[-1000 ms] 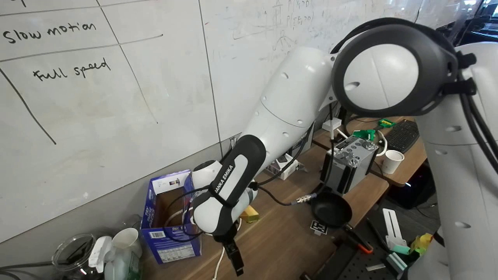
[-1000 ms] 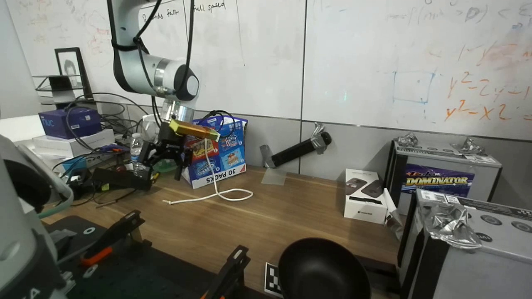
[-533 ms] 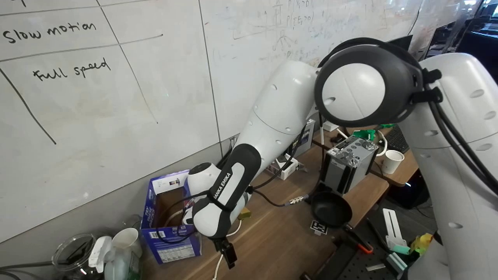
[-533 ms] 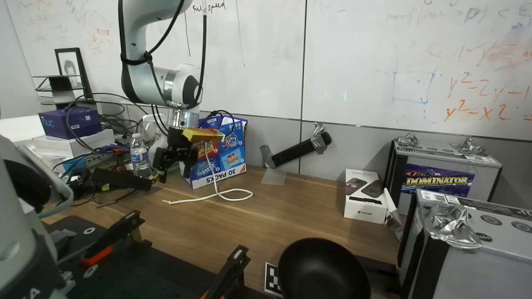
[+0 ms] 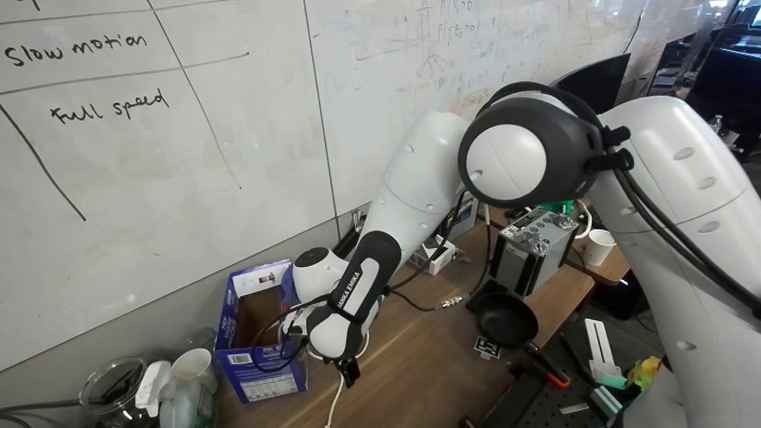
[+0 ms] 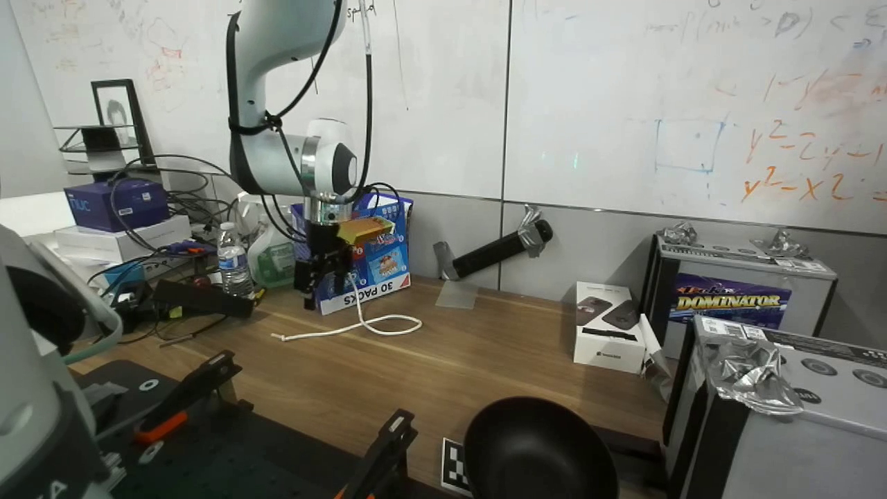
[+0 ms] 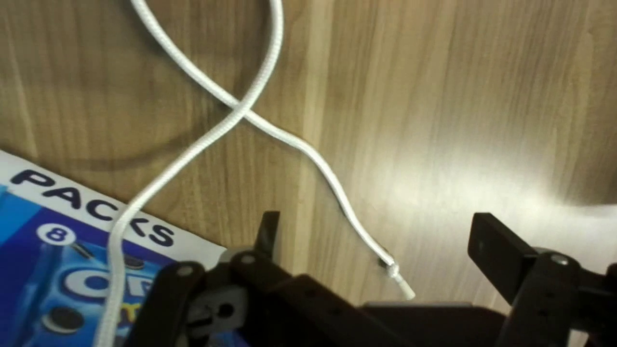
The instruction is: Pick up the white ropes from the counter and put them in the box
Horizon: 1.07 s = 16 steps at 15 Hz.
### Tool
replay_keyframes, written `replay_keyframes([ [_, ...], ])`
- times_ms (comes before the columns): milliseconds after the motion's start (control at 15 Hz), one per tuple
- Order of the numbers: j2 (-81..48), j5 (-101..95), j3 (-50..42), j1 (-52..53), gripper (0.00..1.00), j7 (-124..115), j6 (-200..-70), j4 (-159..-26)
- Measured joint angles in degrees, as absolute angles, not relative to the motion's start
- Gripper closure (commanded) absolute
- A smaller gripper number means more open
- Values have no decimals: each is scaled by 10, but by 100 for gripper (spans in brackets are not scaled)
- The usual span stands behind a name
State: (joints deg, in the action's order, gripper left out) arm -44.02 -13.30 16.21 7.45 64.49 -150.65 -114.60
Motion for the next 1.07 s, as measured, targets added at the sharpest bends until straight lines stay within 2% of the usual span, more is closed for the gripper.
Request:
replay_keyframes([
  [400, -476, -147, 139, 59, 0, 667, -1548, -1113],
  [1067, -550, -154, 122, 52, 0, 678, -1544, -1042],
])
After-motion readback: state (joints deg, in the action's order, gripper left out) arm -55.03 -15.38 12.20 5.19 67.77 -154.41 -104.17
